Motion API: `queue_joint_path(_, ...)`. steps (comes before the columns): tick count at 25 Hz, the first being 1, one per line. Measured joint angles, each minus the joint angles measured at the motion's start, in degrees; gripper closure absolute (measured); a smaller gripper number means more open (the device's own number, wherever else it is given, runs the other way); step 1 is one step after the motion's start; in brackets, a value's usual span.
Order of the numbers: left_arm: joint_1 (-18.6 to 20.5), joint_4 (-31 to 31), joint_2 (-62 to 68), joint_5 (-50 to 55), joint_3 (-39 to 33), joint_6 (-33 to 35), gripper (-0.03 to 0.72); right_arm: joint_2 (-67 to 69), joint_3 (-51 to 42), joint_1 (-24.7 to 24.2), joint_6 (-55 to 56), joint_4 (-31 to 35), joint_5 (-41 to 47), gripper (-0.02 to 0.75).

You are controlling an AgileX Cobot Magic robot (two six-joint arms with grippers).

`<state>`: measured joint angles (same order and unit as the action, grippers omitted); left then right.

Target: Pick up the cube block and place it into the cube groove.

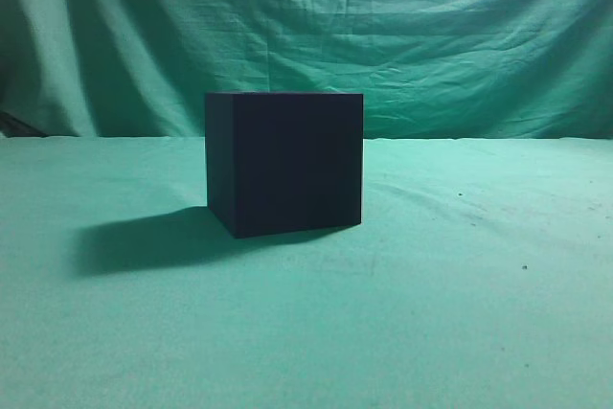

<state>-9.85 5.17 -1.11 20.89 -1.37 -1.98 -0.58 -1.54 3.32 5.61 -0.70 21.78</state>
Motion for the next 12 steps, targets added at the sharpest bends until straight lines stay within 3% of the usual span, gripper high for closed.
queue_joint_path(12, 0.0, 0.0, 0.0, 0.0, 0.0, 0.0, 0.688, 0.0, 0.0, -0.2, 0.0, 0.3, 0.1, 0.738)
